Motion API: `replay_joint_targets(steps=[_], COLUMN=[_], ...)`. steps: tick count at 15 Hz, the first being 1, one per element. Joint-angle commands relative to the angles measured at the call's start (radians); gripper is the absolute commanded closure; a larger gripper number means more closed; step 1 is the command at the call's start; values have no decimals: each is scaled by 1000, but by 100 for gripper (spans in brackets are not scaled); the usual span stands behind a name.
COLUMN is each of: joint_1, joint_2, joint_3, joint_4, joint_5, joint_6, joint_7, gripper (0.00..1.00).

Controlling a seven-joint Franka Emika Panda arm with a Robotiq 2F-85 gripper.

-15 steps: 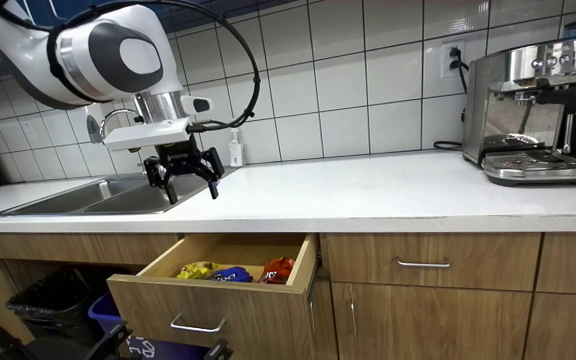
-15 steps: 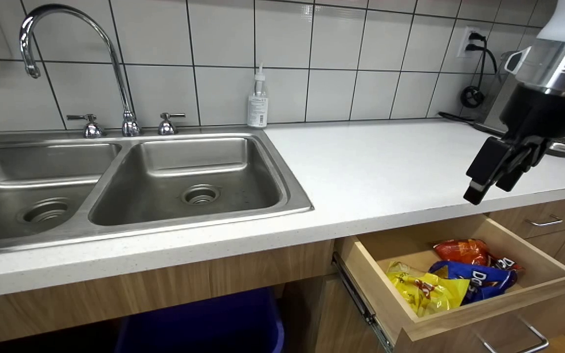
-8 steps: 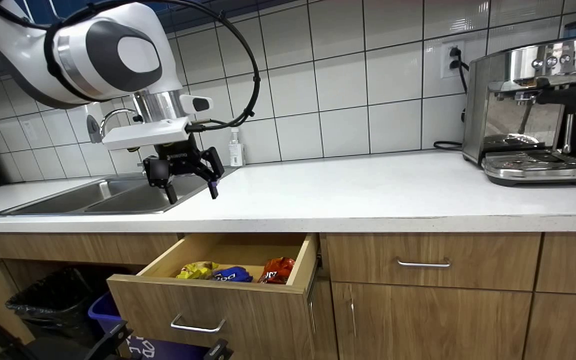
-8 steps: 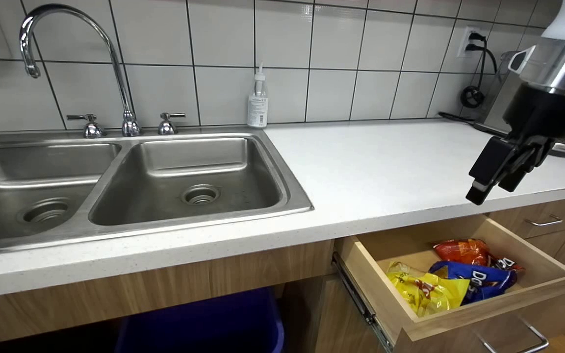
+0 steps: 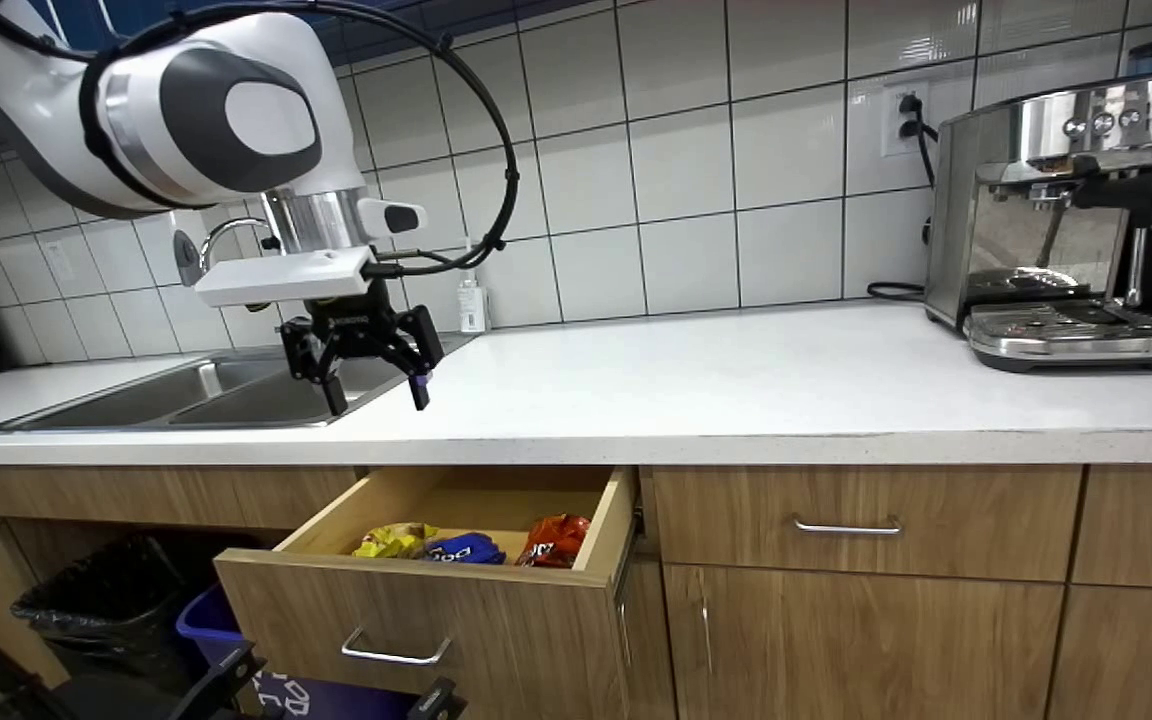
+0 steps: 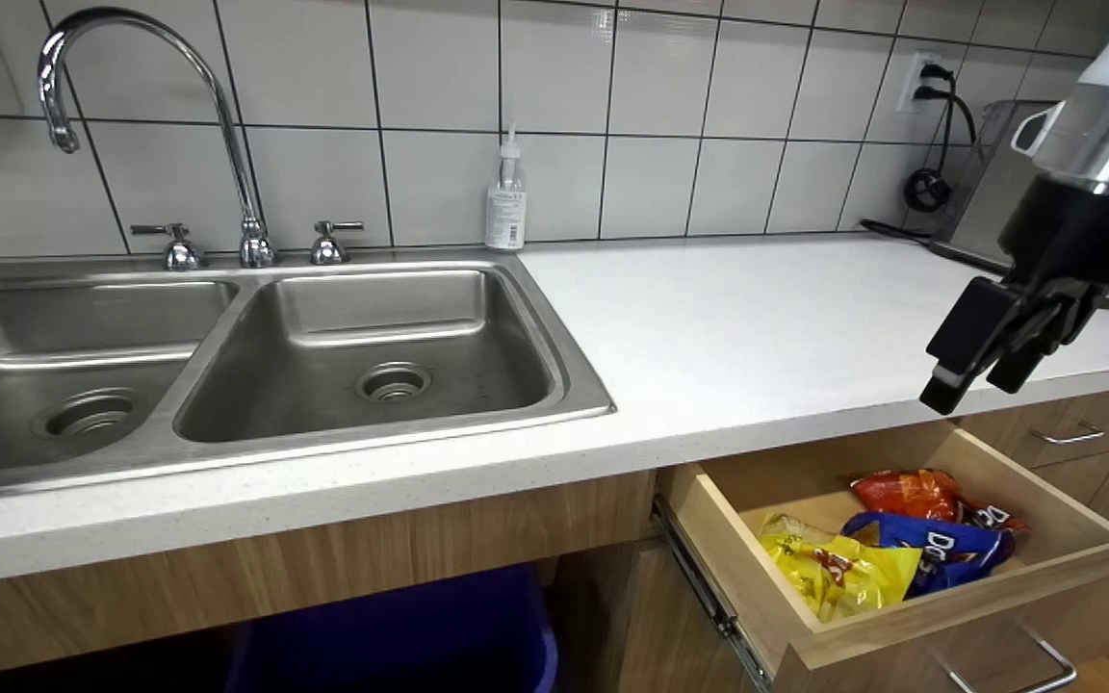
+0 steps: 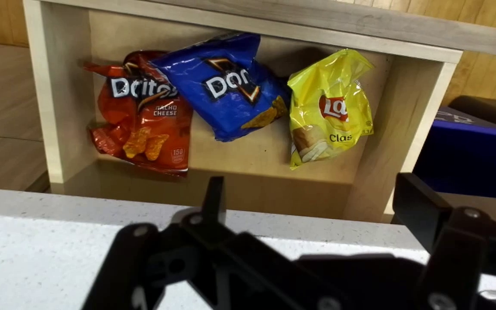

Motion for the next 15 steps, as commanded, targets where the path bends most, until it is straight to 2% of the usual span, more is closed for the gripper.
replay_joint_targets(steps=[1,8,15], joint_1=[22,4,-5], joint_2=[-51,-37,-29], joint_3=[-30,-53,-70], joint_4=[2,3,2], joint_5=[47,39,32], joint_6=[-50,-139,-275], joint_7=[-38,-40,-57], gripper=[0,0,0])
